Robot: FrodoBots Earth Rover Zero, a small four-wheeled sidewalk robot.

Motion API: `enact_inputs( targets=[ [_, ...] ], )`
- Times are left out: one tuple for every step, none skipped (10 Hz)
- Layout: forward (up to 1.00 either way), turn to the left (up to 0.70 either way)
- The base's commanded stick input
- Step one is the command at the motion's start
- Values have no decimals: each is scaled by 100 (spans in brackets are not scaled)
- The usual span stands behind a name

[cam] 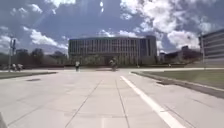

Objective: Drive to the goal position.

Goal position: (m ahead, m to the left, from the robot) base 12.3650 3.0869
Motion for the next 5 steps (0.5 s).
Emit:
enact_inputs(
  targets=[
    [70,4],
    [70,0],
    [70,0],
    [70,0],
    [70,0]
  ],
)
